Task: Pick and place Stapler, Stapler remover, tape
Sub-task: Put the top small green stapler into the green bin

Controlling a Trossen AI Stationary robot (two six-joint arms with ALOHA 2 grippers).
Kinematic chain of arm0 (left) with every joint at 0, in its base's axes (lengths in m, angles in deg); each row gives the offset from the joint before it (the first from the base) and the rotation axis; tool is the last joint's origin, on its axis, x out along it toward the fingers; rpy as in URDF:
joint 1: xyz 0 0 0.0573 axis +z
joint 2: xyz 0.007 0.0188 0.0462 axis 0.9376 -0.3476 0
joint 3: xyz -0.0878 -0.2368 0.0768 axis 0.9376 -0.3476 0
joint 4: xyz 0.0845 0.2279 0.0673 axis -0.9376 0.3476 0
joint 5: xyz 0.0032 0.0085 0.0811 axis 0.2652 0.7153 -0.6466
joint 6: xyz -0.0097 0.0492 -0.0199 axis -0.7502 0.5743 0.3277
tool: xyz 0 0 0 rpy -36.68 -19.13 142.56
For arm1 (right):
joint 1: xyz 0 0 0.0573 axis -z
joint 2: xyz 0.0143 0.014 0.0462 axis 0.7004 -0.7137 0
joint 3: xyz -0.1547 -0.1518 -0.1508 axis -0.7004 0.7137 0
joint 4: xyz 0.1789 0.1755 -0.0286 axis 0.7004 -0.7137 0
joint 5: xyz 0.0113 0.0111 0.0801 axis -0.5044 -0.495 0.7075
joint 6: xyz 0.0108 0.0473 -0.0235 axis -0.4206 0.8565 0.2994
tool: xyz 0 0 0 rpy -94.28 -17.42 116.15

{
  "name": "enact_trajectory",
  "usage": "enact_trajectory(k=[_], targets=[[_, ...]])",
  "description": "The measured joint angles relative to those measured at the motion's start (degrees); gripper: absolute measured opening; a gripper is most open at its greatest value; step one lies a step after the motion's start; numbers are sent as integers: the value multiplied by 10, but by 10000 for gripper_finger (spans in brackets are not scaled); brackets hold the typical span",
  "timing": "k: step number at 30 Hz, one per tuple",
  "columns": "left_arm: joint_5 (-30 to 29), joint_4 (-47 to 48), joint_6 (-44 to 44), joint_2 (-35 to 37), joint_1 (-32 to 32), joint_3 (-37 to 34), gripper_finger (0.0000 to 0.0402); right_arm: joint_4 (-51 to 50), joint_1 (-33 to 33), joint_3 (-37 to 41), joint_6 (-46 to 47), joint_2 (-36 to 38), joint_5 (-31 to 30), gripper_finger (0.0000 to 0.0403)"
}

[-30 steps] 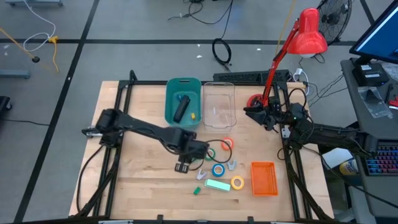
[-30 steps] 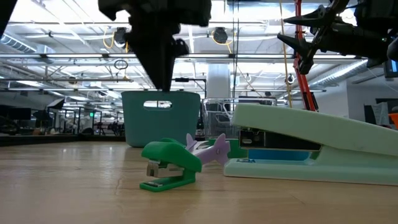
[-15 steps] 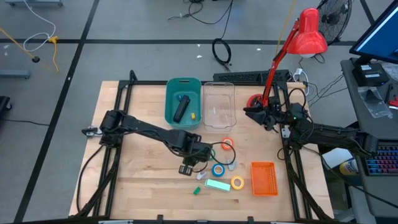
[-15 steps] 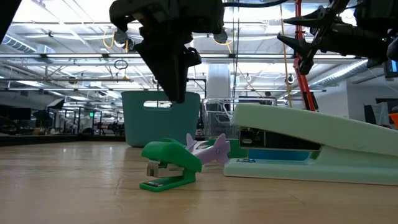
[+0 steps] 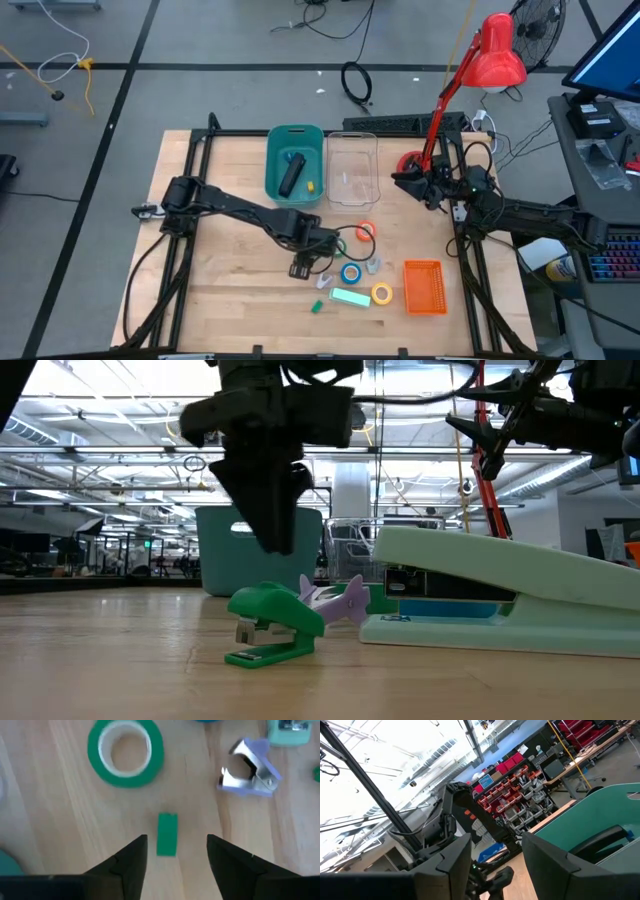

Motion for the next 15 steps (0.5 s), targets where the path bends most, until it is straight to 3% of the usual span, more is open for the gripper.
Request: enact_trajectory(k=[15], targets=[[-16,-29,39,-32,1,0,223,-1,0,0,0,0,0,171]])
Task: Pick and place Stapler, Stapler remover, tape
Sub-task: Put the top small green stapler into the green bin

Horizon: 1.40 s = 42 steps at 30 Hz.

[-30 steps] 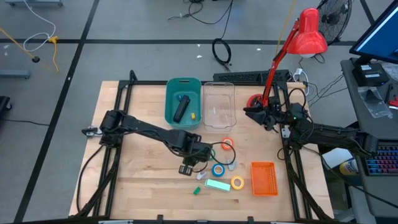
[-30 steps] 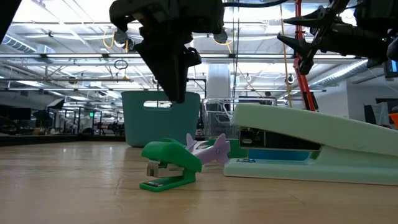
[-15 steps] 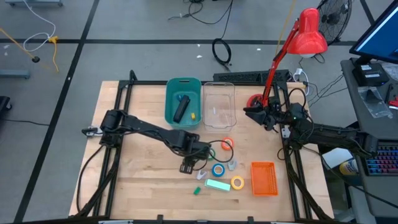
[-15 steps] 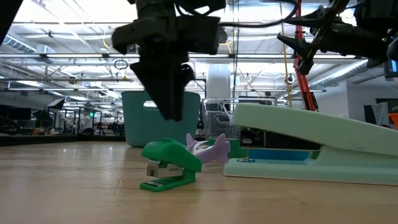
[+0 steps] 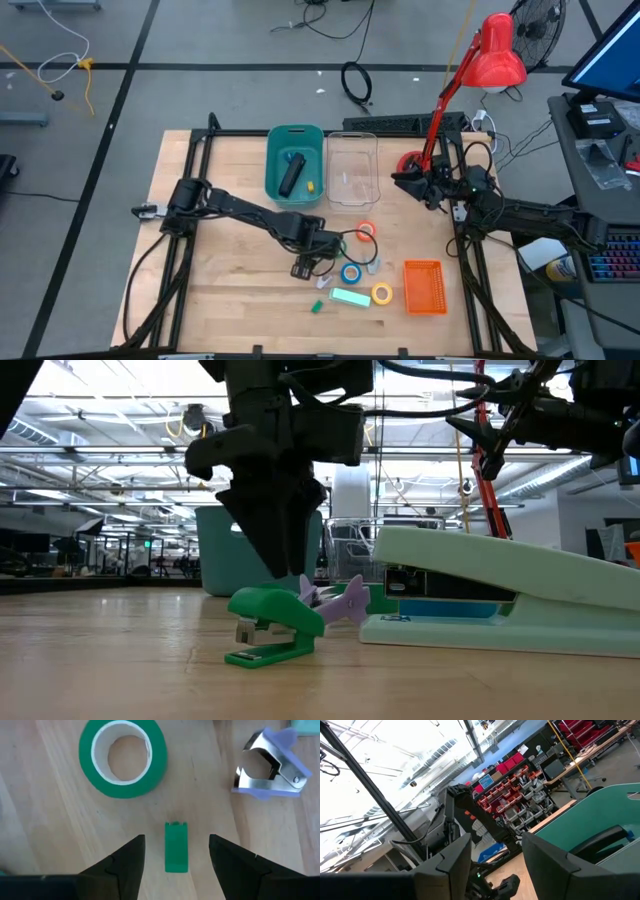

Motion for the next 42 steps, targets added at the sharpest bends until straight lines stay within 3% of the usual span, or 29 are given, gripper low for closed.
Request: enact_trajectory(k=[18,33,42], targets=[[31,-10,-30,-15,12,-41,221,-8,0,0,0,0,0,171],[30,-9,-34,-14,12,-41,73,-8,0,0,0,0,-2,171],[31,19,-30,9,17,-43,69,-8,0,0,0,0,-2,171]])
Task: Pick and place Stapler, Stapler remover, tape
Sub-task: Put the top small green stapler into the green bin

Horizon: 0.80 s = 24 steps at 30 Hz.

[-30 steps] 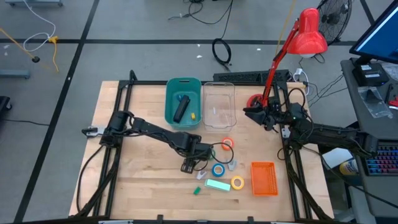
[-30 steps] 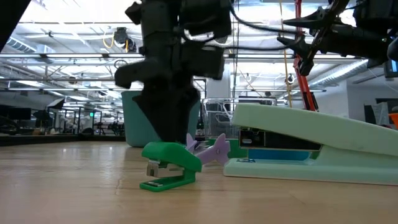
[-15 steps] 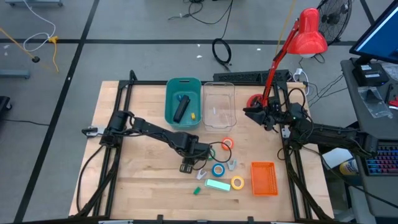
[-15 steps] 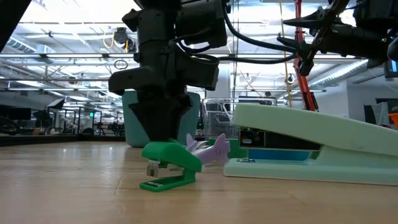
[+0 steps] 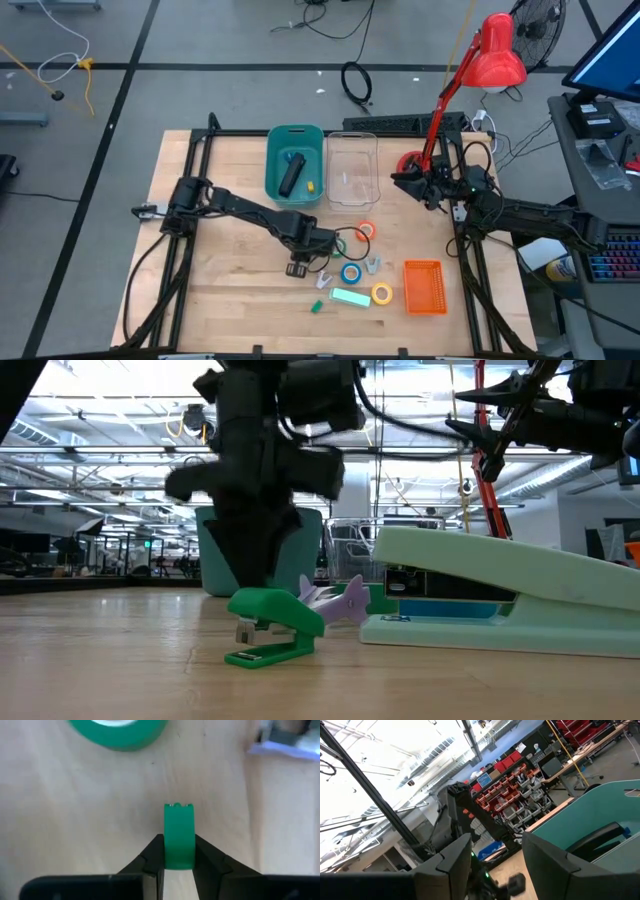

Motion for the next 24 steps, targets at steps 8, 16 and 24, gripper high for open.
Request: enact_trajectory(k=[8,16,24], targets=[[-1,33,-17,121,23,1,69,1,0,0,0,0,0,171],[-82,10,-118,278,77,2,70,1,0,0,0,0,0,171],[-212,-48,-233,321,173,2,71,0,0,0,6,0,0,171]])
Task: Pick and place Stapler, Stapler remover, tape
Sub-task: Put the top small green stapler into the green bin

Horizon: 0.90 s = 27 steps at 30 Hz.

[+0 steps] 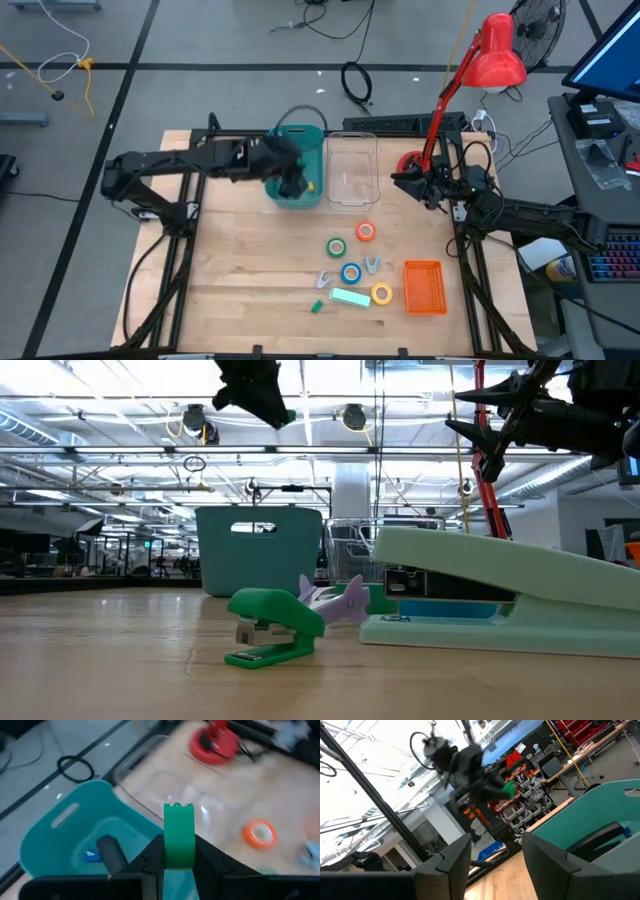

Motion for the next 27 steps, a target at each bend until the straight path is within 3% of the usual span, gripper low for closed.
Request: enact_trajectory(k=[5,10,19,27], targets=[[7,-9,-21,-26,68,0,71,-1,0,0,1,0,0,171],[88,-29,-22,-71,116,0,71,0,0,0,2,0,0,171],[164,2,-3,-173,149,0,71,-1,0,0,9,0,-2,171],[211,12,-8,-218,162,0,71,-1,0,0,9,0,-4,171]])
